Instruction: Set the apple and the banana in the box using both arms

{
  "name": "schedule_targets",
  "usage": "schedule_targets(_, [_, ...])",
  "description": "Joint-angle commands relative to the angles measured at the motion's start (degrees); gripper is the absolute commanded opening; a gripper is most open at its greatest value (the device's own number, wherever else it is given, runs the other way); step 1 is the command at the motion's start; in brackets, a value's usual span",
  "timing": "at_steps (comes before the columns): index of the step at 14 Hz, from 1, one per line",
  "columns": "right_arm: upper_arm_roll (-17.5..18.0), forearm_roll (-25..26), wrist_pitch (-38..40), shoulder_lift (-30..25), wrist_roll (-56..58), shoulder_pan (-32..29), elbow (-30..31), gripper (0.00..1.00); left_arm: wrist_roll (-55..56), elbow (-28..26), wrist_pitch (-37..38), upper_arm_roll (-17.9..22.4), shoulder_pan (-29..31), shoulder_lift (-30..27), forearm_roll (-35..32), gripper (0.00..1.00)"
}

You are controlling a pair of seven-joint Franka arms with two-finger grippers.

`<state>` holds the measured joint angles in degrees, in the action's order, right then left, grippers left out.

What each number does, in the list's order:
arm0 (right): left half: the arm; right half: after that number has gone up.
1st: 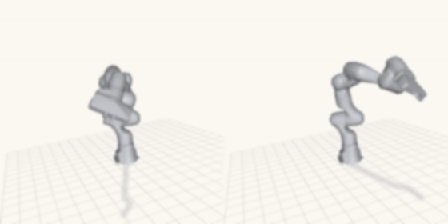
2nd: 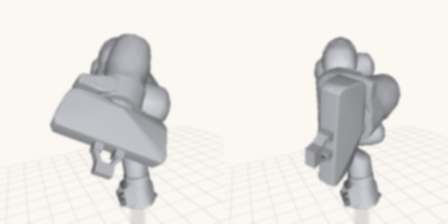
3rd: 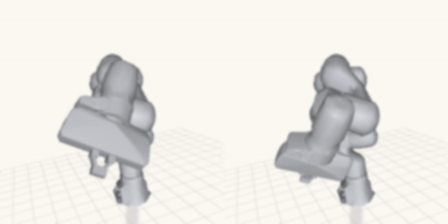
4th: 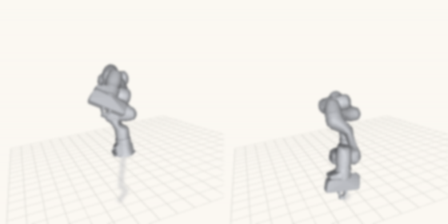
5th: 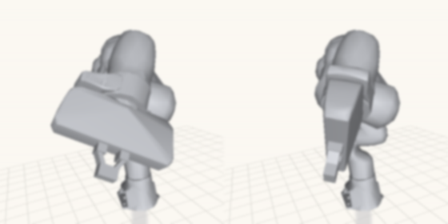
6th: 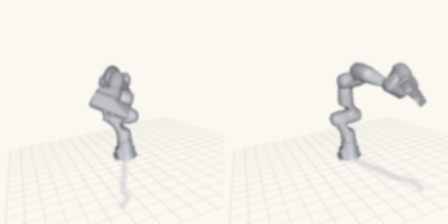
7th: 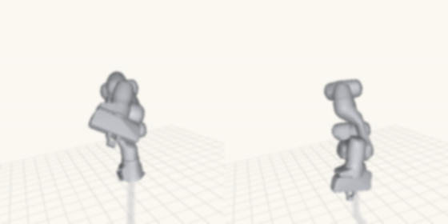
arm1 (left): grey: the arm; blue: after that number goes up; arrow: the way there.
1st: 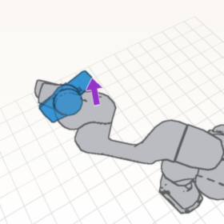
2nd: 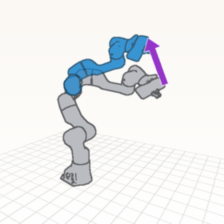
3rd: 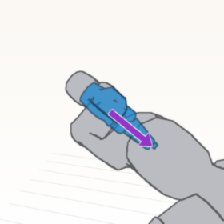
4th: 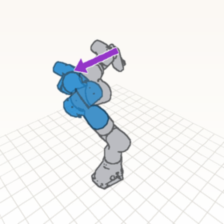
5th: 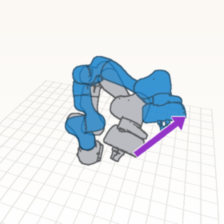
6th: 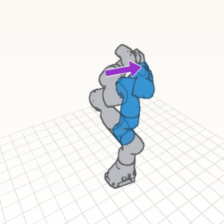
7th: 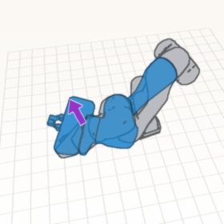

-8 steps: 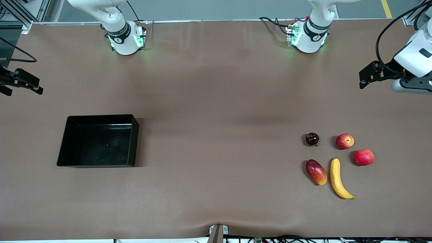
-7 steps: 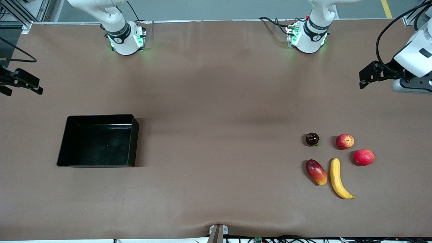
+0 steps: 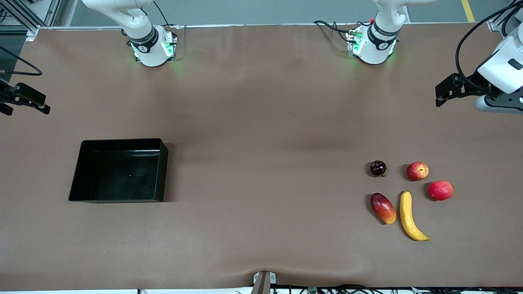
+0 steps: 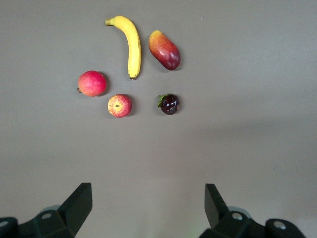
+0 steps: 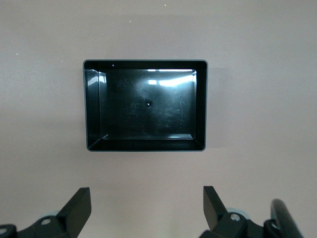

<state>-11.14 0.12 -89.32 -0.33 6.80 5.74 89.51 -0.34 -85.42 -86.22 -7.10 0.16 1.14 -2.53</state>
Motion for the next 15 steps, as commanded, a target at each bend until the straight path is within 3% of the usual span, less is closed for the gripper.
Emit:
schedule_targets(1, [0.4,-1.1,0.5,-1.1,-0.8,-0.8,0.2,1.0,-0.7,-0.1,0.4,0.2,0.4,0.5,-0.3,1.0])
schedule_targets(3, [0.4,-1.1,0.5,-1.0,-0.8,-0.9,0.2,1.0,-1.7,-4.8,-4.0,0.3,2.5,0.8,-0.4,1.0])
schedule_targets(9, [0.4,-1.2,-0.4,-0.3,-0.6,-1.1,0.0,1.0,-9.5,-25.9,-30.6,0.6,6.2,0.8,-0.5,1.0])
schedule_targets(15, [0.4,0.2,-3.1,6.8,0.1,-2.5,-1.3,1.0,-16.6,-35.1,-48.3,0.6,9.3,7.0,-0.5,1.0])
